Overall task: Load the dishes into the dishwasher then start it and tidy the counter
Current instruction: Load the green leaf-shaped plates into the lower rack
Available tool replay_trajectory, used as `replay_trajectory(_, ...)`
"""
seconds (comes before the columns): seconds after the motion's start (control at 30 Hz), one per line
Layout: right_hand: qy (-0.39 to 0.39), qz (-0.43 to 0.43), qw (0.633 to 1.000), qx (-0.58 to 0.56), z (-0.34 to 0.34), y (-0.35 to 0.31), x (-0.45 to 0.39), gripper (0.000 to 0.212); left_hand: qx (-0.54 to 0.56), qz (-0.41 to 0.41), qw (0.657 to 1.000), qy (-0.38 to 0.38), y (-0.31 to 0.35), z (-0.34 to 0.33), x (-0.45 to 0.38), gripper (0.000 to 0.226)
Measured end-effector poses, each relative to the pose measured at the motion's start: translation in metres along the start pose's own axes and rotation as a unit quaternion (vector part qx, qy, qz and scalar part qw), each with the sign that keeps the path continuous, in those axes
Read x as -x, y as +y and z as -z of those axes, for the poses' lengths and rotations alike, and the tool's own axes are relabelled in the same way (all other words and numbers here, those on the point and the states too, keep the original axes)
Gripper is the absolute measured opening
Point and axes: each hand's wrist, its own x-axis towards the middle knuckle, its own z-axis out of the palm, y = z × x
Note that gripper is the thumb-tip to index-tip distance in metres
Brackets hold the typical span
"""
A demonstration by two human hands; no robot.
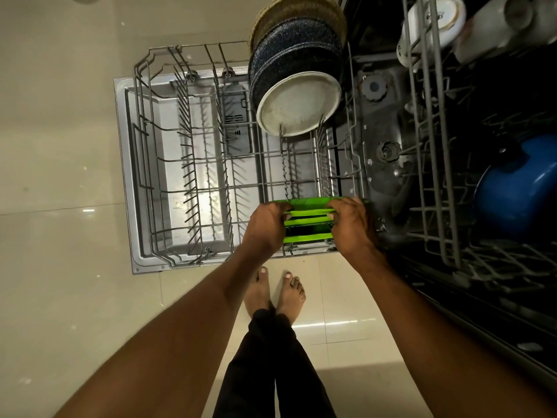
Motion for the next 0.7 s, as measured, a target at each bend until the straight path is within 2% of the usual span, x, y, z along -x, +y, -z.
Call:
replay_trajectory(0.13,-0.01,0.013,0.999,0.028,0.002,-0.004,-0.003,0.048,0.03,0.038,0.998,-0.045,-0.002,0.007,-0.015,0.024)
replay_trajectory(0.27,-0.016,-0.01,0.996,0.084,0.006,-0.01,0.004,0.061,0.008,0.058,0.997,-0.053,-0.003,0.01,-0.025,0.018)
replay_trajectory(0.4,-0.021,-0.013,0.988,0.149,-0.001,-0.015,0.021,0.071,0.019,0.056,0.997,-0.047,-0.004,0.008,-0.02,0.036)
replay_trajectory(0.5,-0.05,-0.03,0.984,0.168,-0.008,-0.019,0.028,0.08,0.013,0.04,0.998,-0.039,-0.01,0.008,-0.015,0.049)
replay_trajectory(0.7,-0.136,-0.08,0.977,0.147,-0.01,-0.02,0.005,0.093,0.039,0.05,0.997,-0.039,-0.014,0.014,-0.012,0.057)
